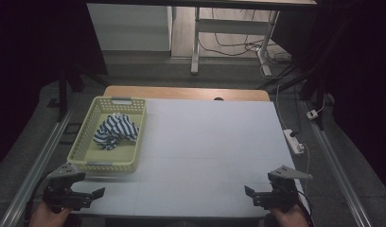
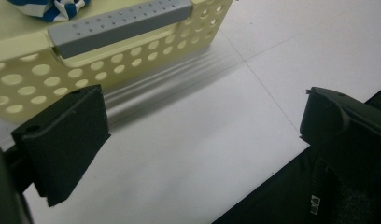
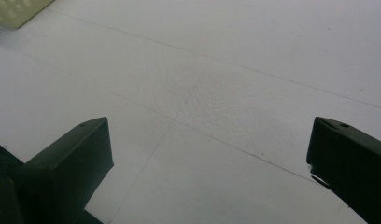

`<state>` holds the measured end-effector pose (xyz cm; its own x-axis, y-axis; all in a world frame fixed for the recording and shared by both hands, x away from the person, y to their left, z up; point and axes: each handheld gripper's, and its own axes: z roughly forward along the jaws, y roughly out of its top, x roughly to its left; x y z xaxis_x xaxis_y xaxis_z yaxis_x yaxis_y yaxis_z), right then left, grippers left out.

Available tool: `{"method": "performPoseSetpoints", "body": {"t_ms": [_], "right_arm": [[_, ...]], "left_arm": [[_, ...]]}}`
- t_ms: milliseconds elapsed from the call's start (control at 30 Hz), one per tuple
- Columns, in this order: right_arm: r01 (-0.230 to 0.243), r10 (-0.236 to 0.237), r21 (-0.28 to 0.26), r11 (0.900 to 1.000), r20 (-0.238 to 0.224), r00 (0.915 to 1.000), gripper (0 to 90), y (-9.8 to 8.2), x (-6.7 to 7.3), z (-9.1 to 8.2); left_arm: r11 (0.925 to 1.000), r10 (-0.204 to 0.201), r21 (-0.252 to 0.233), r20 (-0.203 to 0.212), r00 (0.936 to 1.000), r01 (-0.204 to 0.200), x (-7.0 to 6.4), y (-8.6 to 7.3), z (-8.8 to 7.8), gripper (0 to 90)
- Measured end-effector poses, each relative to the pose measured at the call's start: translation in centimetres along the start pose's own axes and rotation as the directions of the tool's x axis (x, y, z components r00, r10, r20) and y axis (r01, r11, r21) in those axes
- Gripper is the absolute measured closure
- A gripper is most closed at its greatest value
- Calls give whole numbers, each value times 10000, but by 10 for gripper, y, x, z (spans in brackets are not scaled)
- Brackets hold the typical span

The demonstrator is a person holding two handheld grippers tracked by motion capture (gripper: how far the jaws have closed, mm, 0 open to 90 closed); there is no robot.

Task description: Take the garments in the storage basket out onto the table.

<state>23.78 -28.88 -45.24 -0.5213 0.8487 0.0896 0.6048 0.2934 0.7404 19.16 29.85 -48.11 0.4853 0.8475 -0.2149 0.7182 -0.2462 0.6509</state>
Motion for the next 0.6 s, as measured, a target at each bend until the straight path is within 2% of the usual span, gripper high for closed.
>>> {"method": "performPoseSetpoints", "body": {"t_ms": [267,433,600], "right_arm": [[441,-436,187,9989,-257,9987,15,1,4,2],[654,-633,406,9970,-519,9966,24,1,5,4],[621,-595,480,9969,-541,9968,24,1,4,4]], "left_arm": [[9998,-9,195,-53,10000,10,0,1,2,20],[9999,-57,140,-58,10000,58,0,2,2,16],[9999,-128,13,-69,9999,128,1,2,1,8]]}}
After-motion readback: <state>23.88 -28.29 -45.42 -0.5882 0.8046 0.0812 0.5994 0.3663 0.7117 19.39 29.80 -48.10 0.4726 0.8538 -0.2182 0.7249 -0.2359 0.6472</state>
